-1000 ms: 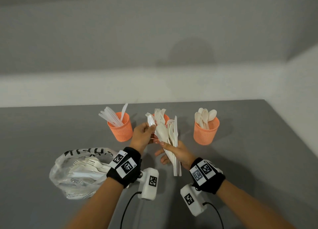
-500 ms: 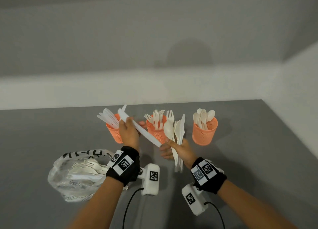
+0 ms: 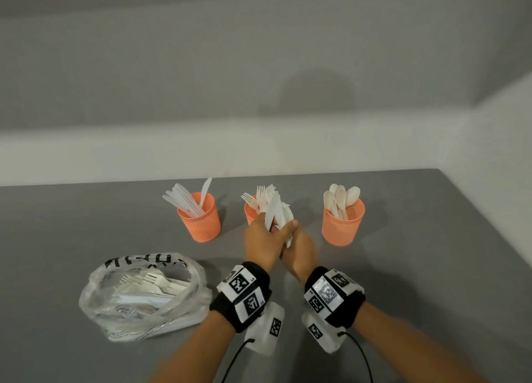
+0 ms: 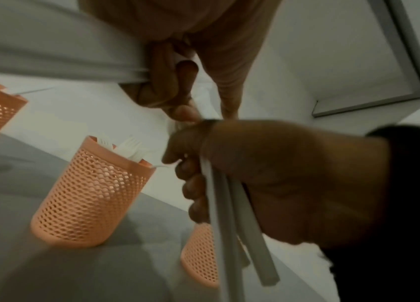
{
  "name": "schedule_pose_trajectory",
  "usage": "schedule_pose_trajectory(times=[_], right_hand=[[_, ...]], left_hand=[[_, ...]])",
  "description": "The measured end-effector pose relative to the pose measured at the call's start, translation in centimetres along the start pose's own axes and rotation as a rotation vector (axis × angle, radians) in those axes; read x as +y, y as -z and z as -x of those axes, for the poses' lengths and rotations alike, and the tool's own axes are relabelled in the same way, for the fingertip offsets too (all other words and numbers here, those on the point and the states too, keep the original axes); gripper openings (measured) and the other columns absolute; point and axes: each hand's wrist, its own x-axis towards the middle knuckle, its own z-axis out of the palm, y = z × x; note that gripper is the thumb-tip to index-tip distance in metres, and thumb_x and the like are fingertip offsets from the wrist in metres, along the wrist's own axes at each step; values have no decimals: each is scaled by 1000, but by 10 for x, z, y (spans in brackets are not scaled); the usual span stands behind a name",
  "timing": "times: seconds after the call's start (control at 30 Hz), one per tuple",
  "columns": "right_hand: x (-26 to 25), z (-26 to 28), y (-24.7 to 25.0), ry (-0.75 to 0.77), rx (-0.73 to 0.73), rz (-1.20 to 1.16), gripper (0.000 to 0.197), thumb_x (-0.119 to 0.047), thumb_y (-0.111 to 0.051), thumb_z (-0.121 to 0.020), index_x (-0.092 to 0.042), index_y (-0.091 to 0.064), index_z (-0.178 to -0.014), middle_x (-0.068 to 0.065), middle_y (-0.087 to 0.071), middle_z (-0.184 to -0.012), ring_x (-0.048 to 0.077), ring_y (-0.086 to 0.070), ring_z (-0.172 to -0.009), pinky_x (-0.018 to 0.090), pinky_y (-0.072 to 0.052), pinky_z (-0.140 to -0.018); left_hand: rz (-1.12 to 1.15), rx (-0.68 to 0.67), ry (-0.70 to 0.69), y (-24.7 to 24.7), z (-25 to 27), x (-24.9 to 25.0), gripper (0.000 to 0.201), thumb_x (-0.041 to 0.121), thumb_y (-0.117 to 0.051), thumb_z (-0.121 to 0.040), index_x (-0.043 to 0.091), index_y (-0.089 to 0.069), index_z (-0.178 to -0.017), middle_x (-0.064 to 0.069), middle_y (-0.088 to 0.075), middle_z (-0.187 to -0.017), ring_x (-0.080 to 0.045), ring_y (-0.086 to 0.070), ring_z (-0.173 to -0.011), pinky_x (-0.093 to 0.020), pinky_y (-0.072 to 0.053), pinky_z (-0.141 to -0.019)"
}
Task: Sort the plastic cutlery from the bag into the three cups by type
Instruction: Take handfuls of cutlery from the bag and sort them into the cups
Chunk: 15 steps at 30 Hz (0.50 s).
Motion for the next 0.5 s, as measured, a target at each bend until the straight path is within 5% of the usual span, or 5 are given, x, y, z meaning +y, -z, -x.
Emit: schedule_pose_trajectory(times=[0.17, 0.27, 0.37, 0.43, 0.5], right_hand=[[-13, 5, 10, 44, -82, -195, 32, -29, -59, -85, -18, -54, -115, -6, -66, -94, 9, -64, -85, 17, -48, -65], [-15, 11, 19, -20, -250, -539, 29, 0, -62, -85, -15, -56, -110, -12, -63, -67, -5, -55, -48, 9, -36, -42], [-9, 9, 21, -65, -341, -487, 21, -11, -66, -84, -26, -57, -95, -14, -56, -44, 1, -39, -33, 17, -29, -36], [-8, 9, 20, -87, -377, -489, 17, -16, -66, -86, -29, -56, -92, -15, -54, -41, 0, -41, -34, 15, -31, -36], [-7, 10, 18, -113, -406, -517, 13, -21, -65, -87, -28, -56, -93, -15, -52, -41, 0, -43, -36, 15, -31, -38]], left_hand=[[36, -8, 39, -3, -4, -1, 13, 23, -62, -87, 10, -60, -88, 2, -59, -72, -19, -57, -73, -20, -40, -58], [159, -2, 55, 1, -7, -4, 32, 29, -52, -92, 3, -59, -109, -4, -66, -97, -20, -63, -88, -27, -46, -76], [318, 68, 149, 6, -13, -11, 38, 32, -46, -94, 2, -56, -115, -15, -68, -105, -27, -66, -95, -39, -53, -84], [380, 55, 197, 10, -18, -15, 30, 26, -46, -96, 2, -59, -109, -15, -68, -99, -24, -67, -89, -34, -55, -78], [434, 9, 208, 16, -20, -13, 25, 23, -45, -97, 5, -61, -91, -9, -65, -76, -8, -65, -63, -17, -51, -56]])
